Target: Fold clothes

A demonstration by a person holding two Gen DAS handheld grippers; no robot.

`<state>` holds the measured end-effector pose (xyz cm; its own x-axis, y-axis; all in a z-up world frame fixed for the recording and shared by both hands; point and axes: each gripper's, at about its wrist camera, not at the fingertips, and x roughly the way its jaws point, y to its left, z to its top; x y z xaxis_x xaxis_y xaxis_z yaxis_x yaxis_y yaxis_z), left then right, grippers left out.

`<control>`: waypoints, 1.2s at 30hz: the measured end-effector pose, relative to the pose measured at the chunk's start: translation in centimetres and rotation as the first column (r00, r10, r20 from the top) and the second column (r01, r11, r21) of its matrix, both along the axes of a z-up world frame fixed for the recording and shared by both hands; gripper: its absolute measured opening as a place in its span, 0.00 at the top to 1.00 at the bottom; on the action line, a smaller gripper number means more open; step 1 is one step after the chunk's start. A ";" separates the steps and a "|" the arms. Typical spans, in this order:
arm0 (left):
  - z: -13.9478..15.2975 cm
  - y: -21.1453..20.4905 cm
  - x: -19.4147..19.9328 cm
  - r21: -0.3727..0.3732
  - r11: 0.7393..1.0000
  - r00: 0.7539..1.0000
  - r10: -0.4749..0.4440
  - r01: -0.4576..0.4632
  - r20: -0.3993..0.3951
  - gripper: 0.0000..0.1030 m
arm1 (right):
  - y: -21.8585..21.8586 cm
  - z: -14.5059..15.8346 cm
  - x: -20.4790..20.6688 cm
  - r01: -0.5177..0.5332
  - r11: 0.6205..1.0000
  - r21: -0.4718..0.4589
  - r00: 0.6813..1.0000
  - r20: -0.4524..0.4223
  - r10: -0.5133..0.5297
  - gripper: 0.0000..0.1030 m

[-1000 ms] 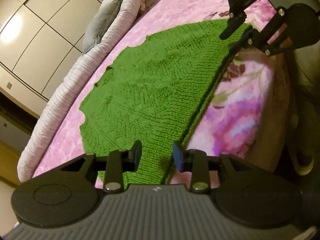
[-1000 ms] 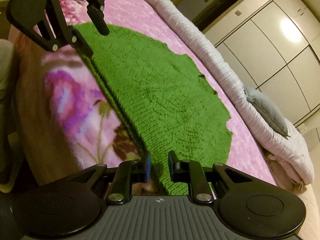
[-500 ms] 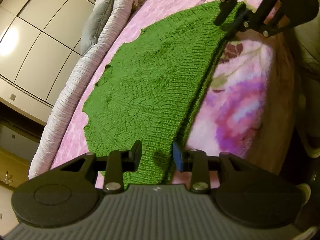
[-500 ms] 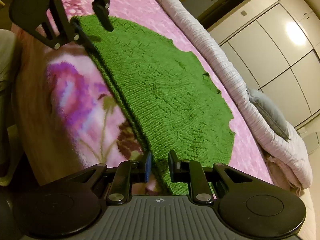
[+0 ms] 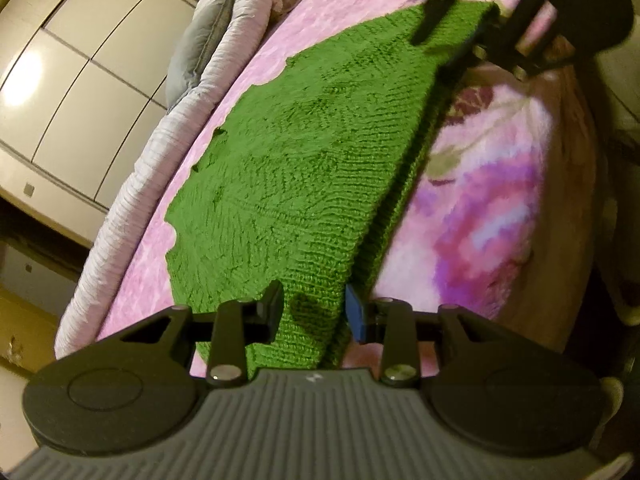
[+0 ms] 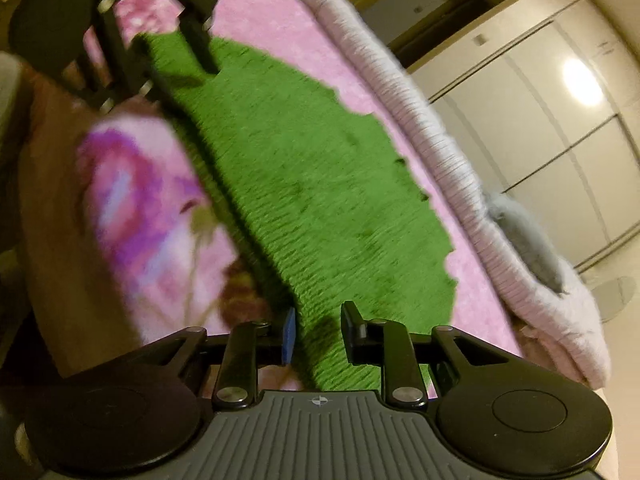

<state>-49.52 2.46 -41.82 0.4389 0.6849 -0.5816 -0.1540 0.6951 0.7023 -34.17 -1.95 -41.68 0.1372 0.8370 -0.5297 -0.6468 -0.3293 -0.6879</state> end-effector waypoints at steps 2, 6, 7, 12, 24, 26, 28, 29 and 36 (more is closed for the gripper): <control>-0.1 0.0 0.0 0.004 1.000 1.000 -0.005 0.005 0.001 0.70 | 0.0 0.4 -0.1 0.006 0.999 0.049 1.000 -0.005 -0.006 0.78; -0.3 0.3 0.0 -0.003 1.000 1.000 -0.003 0.003 0.012 0.72 | 0.8 -0.2 -0.2 0.026 0.999 0.017 1.000 0.015 -0.027 0.78; -0.4 0.4 -0.1 -0.008 1.000 1.000 -0.008 0.008 0.012 0.75 | 1.0 -0.4 -0.1 0.023 1.000 0.001 1.000 0.016 -0.023 0.79; 0.5 0.3 -1.2 -0.076 0.996 0.999 -0.043 0.043 0.002 0.96 | 1.3 0.1 0.5 0.020 0.999 -0.043 1.000 -0.021 -0.021 0.99; 0.8 -0.6 -2.3 -0.153 0.986 0.997 -0.066 0.060 -0.034 0.96 | 0.4 0.9 1.3 0.009 0.982 -0.187 0.998 -0.054 -0.020 0.94; 2.6 0.5 -2.7 -0.268 0.963 1.000 -0.001 0.010 0.032 0.89 | 0.5 2.2 2.1 0.024 0.975 -0.221 0.989 -0.134 -0.055 0.78; 5.0 2.0 -3.6 -0.403 0.915 0.986 0.091 -0.029 0.136 0.88 | 0.4 3.9 3.4 0.039 0.966 -0.257 0.961 -0.254 -0.106 0.64; 5.9 2.7 -3.8 -0.448 0.893 0.973 0.138 -0.041 0.185 0.88 | 0.3 5.0 4.3 0.049 0.964 -0.262 0.934 -0.330 -0.137 0.61; 7.2 7.7 -0.2 -0.625 0.765 0.838 0.437 -0.156 0.326 0.86 | 5.7 8.1 9.3 0.285 0.905 -0.317 0.545 -0.723 -0.425 0.59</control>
